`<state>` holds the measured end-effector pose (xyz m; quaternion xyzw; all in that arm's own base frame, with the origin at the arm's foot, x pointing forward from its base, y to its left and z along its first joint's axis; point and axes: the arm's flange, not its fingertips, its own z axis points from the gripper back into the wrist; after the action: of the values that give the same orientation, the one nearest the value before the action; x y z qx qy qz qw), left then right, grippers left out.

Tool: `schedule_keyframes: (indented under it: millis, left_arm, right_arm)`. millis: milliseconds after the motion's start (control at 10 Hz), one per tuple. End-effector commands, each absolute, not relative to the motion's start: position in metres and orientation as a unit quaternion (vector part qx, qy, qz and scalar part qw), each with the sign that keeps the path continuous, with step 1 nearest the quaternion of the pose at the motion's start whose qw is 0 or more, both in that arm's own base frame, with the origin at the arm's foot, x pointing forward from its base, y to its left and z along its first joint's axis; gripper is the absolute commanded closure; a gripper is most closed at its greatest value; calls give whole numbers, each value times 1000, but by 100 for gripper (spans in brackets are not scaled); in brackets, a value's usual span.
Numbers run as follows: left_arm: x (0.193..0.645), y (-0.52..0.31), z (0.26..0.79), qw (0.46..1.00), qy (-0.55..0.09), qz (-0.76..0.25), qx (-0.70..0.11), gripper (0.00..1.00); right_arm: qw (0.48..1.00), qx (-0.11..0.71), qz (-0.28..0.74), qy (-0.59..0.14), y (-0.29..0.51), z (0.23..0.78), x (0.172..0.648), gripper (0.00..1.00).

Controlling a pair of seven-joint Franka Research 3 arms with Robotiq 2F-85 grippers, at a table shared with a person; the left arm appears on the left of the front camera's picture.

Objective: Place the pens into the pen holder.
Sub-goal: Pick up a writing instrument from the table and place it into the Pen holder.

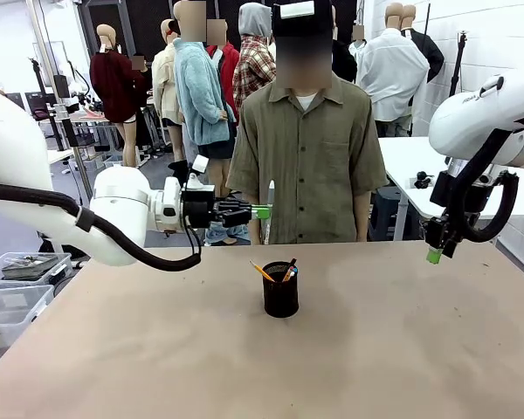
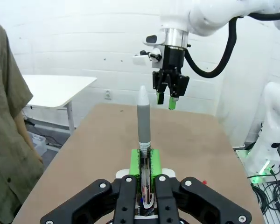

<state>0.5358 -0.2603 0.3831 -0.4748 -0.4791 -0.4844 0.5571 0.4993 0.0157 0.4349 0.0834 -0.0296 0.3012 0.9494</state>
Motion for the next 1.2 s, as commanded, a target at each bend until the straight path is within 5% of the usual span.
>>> schedule_keyframes:
  millis: [0, 1100]
  left_arm:
    - [541, -276, 373, 560, -494, -488, -452, 100]
    - [529, -294, 296, 608, -456, -491, -425, 100]
  right_arm:
    - [949, 81, 305, -31, 15, 433, 497, 41]
    - [949, 81, 305, -31, 15, 433, 497, 41]
